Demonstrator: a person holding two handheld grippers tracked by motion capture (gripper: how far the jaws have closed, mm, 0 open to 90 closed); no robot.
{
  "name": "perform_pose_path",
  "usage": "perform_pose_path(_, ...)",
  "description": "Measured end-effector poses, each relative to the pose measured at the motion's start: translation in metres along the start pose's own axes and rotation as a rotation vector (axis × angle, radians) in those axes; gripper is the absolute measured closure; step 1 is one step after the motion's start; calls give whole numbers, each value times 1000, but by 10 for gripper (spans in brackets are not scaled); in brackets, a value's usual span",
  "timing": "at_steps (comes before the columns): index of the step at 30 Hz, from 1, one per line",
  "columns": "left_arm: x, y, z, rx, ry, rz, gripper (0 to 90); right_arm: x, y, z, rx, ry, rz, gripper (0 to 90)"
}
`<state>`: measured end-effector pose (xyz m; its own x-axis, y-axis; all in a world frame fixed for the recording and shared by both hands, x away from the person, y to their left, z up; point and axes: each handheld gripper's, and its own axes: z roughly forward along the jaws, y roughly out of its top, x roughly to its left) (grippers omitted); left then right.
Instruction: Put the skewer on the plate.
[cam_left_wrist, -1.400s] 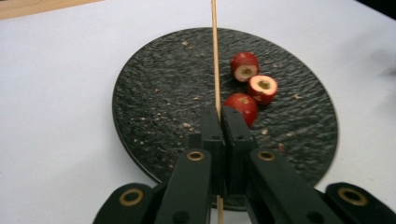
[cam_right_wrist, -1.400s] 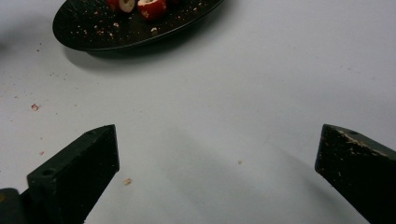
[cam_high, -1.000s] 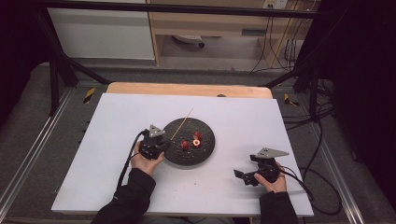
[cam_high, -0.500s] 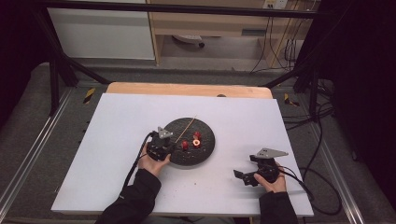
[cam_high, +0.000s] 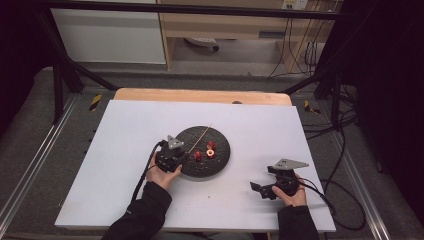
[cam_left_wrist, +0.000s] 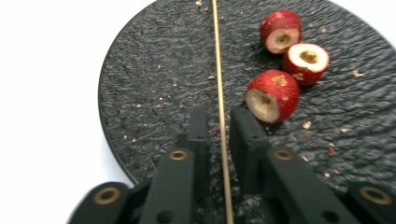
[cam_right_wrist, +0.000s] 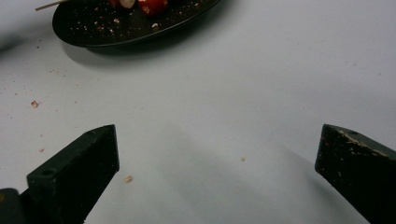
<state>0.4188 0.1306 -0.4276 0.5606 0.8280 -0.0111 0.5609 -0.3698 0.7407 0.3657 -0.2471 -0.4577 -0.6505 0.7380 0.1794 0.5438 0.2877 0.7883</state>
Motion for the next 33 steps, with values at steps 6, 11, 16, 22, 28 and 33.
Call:
perform_pose_path(6,6,-4,-18,-31,-66,34,624,0,0,-1,4,-1,1,6)
perform_pose_path(11,13,-10,-33,-56,-111,58,488,0,0,0,2,-1,1,5)
perform_pose_path(16,25,-23,-47,-48,-143,70,350,0,0,0,2,-2,0,5)
perform_pose_path(22,41,-51,-61,-58,-157,67,235,0,0,0,3,-1,2,5)
perform_pose_path(28,55,-76,-72,-66,-143,50,114,0,-1,0,13,-6,-1,5)
perform_pose_path(33,62,-90,-78,-69,-125,47,58,1,-1,0,17,-6,0,5)
